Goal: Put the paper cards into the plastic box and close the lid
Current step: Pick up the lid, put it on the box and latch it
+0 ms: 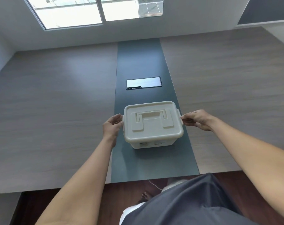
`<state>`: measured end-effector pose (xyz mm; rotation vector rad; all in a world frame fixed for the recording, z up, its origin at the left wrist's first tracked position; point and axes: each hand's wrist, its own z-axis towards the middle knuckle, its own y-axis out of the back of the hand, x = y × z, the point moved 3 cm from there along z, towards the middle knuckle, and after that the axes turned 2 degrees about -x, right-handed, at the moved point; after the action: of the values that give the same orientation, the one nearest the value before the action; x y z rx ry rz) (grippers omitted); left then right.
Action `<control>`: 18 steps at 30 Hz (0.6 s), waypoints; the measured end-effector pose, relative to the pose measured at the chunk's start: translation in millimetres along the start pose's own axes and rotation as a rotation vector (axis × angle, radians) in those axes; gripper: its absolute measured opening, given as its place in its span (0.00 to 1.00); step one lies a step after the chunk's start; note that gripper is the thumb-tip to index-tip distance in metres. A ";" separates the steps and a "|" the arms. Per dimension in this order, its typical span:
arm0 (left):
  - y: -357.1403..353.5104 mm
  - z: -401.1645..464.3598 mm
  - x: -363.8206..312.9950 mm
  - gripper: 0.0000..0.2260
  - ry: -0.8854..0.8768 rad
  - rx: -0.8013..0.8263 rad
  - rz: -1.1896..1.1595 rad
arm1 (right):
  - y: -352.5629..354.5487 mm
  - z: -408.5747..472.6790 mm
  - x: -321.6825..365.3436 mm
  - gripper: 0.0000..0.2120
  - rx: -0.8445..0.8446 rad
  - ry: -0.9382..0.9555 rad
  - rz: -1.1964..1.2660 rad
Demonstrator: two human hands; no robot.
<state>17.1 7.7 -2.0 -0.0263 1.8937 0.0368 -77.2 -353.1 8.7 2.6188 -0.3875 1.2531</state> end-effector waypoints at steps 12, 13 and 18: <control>-5.0 9.3 7.2 0.16 0.078 -0.072 0.113 | -2.7 6.6 -3.5 0.16 -0.076 0.077 -0.060; -7.0 10.2 11.1 0.16 0.144 -0.080 0.112 | -6.1 6.2 -5.6 0.18 -0.063 0.059 -0.061; -16.8 -0.4 16.0 0.12 0.355 -0.064 0.066 | -32.6 -4.2 -16.4 0.11 0.044 -0.050 0.093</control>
<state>12.3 -9.1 -17.2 -0.0145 2.2474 0.1465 -79.6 -318.8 -4.1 2.7018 -0.5012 1.2397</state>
